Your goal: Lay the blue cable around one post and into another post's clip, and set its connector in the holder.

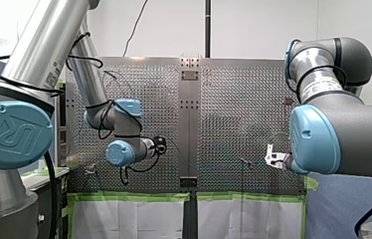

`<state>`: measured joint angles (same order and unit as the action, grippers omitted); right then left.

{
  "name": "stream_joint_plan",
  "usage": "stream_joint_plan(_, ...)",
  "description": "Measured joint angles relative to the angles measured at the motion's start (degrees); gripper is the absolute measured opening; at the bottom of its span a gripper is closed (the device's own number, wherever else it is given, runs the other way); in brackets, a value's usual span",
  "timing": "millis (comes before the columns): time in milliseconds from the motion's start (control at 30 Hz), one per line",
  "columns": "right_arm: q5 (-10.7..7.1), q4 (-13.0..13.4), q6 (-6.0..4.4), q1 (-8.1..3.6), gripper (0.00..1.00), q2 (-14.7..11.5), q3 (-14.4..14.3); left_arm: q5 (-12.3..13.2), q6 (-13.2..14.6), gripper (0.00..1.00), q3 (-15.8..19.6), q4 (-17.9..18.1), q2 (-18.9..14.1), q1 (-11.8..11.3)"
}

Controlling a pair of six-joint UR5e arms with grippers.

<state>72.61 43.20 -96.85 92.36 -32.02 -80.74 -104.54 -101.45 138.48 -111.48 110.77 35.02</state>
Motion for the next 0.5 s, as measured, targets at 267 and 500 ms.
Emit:
stream_joint_plan(267, 0.25, -0.3, 0.53, 0.05, 0.0, 0.0, 0.3, -0.3, 0.2, 1.0, 3.7, 0.4, 0.0, 0.0)
stream_joint_plan(500, 0.6, -2.1, 1.87, 0.04, 0.0, -0.2, 0.6, -0.4, 0.2, 1.0, 6.5, 0.4, 0.0, 0.0)
